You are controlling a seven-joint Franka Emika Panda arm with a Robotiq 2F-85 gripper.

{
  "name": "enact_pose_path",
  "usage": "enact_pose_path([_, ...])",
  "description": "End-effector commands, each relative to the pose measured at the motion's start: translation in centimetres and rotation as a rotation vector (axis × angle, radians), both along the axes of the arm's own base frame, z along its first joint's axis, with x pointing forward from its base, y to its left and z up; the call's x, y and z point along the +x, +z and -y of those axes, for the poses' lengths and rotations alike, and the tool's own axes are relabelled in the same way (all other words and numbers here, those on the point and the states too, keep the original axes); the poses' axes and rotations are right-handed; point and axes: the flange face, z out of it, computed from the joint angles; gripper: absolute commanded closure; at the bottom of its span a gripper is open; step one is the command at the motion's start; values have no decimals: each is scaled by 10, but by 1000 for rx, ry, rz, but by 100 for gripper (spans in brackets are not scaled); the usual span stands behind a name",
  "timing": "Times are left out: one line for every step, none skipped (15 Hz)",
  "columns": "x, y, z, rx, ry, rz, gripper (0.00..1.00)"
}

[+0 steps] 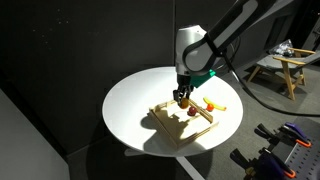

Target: Pick up the yellow lemon toy and put it in the wooden tray

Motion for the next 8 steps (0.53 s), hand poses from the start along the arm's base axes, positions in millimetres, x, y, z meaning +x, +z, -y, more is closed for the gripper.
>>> enact_pose_path([10,-10,-11,1,66,-14,60])
enact_pose_path([11,-13,-12,3,87,-15,60])
enact_pose_path([11,-17,-13,5,111,-15,60])
enact_pose_path([12,-20,-14,4,130,-16,60])
enact_pose_path([13,-24,-14,2,150,-18,60])
enact_pose_path([14,-28,-13,2,166,-22,60])
enact_pose_path([14,-32,-12,-5,181,-27,60])
enact_pose_path([15,-36,-11,-12,194,-30,60])
